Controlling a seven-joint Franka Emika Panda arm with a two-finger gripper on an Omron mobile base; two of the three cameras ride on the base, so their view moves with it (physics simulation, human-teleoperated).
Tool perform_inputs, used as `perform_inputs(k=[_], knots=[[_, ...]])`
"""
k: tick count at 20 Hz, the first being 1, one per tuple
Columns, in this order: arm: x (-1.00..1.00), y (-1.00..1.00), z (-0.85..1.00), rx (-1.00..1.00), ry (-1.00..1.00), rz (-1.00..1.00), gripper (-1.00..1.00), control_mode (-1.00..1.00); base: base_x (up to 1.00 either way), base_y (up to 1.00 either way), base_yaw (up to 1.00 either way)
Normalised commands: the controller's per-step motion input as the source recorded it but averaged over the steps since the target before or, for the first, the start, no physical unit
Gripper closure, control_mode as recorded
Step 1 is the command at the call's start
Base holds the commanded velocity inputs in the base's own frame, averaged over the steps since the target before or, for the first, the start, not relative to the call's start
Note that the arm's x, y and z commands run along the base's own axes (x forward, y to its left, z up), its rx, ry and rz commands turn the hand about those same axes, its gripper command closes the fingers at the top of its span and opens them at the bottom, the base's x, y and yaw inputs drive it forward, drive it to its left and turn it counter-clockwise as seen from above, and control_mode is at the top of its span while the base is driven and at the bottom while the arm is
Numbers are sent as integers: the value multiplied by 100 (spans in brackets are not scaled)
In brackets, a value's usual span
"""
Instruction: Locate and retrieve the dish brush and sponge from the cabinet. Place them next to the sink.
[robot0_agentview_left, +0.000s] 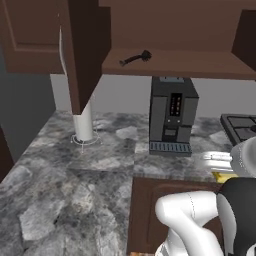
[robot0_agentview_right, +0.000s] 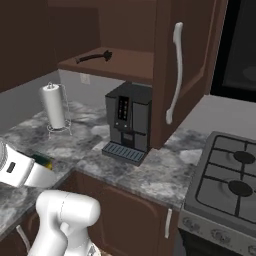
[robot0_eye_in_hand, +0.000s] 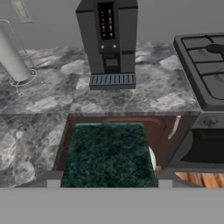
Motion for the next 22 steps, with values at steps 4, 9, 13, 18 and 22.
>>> perform_inputs(k=[4, 9, 13, 18, 22], knots=[[0, 0, 0, 0, 0, 0, 100, 100, -100, 76, 3], [0, 0, 0, 0, 0, 0, 100, 100, -81, 58, 4], [0, 0, 0, 0, 0, 0, 100, 100, -2, 22, 3], [0, 0, 0, 0, 0, 0, 100, 100, -20, 49, 37], [0, 0, 0, 0, 0, 0, 100, 100, -1, 17, 50]])
